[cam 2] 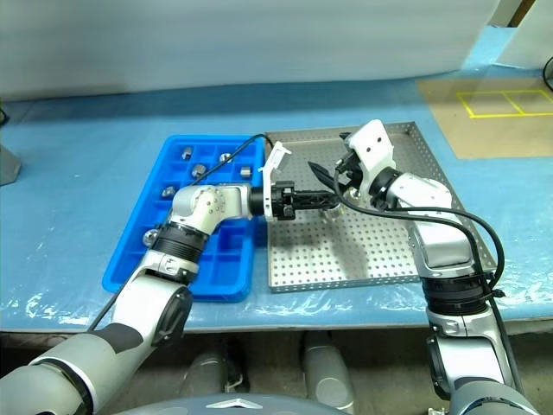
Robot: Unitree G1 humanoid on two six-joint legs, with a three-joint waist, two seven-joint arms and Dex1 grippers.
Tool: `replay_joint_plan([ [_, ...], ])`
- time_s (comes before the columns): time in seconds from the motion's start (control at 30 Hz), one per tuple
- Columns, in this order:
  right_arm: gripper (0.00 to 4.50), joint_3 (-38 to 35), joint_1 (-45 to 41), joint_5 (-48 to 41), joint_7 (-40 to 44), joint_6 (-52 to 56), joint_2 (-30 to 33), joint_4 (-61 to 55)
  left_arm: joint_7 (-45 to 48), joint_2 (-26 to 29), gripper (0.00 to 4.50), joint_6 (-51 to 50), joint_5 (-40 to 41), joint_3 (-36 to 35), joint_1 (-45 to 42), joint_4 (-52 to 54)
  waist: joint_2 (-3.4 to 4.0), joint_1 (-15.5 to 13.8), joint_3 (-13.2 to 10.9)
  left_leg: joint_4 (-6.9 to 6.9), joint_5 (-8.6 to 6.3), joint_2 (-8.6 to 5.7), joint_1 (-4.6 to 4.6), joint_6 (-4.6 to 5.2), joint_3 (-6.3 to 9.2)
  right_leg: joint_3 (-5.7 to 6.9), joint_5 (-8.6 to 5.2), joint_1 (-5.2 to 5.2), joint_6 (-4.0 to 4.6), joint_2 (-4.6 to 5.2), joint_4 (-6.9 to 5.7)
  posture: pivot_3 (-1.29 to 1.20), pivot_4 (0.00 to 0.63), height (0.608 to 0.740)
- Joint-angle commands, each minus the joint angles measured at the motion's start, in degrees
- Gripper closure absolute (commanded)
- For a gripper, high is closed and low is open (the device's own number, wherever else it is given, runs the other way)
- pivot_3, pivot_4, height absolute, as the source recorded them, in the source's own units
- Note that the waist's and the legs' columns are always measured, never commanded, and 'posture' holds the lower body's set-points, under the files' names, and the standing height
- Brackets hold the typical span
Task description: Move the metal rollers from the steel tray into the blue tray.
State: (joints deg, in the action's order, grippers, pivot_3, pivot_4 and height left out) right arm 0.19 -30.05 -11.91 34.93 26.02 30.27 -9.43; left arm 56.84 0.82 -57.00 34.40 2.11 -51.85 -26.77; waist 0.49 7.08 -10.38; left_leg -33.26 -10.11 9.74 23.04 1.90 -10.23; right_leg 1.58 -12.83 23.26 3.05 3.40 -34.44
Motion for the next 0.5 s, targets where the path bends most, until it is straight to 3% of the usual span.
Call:
replay_joint_plan([
  [0.03,0.00,-0.9,-0.8,-0.1,0.0,-1.9,0.0,-1.1,0.3,0.2,3.03,-0.7,0.3,0.8,-0.3,1.0,0.00,0.0,0.0,0.00,0.00,0.00,0.00,0.00,0.00,0.00,0.00,0.00,0.00,0.00,0.00,-0.49,0.150,0.740],
  [0.33,0.00,-3.2,-1.7,-0.1,-0.7,-2.6,0.8,0.5,1.3,5.5,3.03,-1.1,-0.5,2.6,1.2,5.0,0.01,0.0,0.0,0.01,0.00,0.02,-0.02,0.00,0.00,0.00,0.00,0.00,0.00,-0.01,-0.01,-0.48,0.150,0.740],
  [0.5,0.00,-5.7,-1.7,1.5,-1.4,-5.2,4.6,4.9,2.6,10.1,3.03,-0.9,-0.8,3.1,1.6,5.8,0.02,-0.1,0.0,0.01,0.00,-0.02,-0.05,0.00,-0.02,-0.02,0.00,-0.01,0.00,0.01,-0.02,-0.46,0.150,0.740],
])
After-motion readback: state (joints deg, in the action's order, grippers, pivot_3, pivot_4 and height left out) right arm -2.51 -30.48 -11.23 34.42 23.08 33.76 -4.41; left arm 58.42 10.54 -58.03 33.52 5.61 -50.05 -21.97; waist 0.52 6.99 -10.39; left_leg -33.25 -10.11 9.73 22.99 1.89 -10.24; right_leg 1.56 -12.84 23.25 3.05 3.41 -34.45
